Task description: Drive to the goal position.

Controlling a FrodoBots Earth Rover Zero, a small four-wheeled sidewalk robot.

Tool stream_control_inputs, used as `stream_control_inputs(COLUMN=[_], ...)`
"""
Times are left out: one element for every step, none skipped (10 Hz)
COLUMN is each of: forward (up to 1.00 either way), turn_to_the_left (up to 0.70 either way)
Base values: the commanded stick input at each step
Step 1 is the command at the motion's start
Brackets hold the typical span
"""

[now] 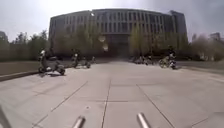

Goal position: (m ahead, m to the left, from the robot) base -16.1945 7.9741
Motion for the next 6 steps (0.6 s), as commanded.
stream_control_inputs(forward=[1.0,1.0,1.0,1.0,1.0,1.0], turn_to_the_left=[0.0,0.0,0.0,0.0,0.0,0.0])
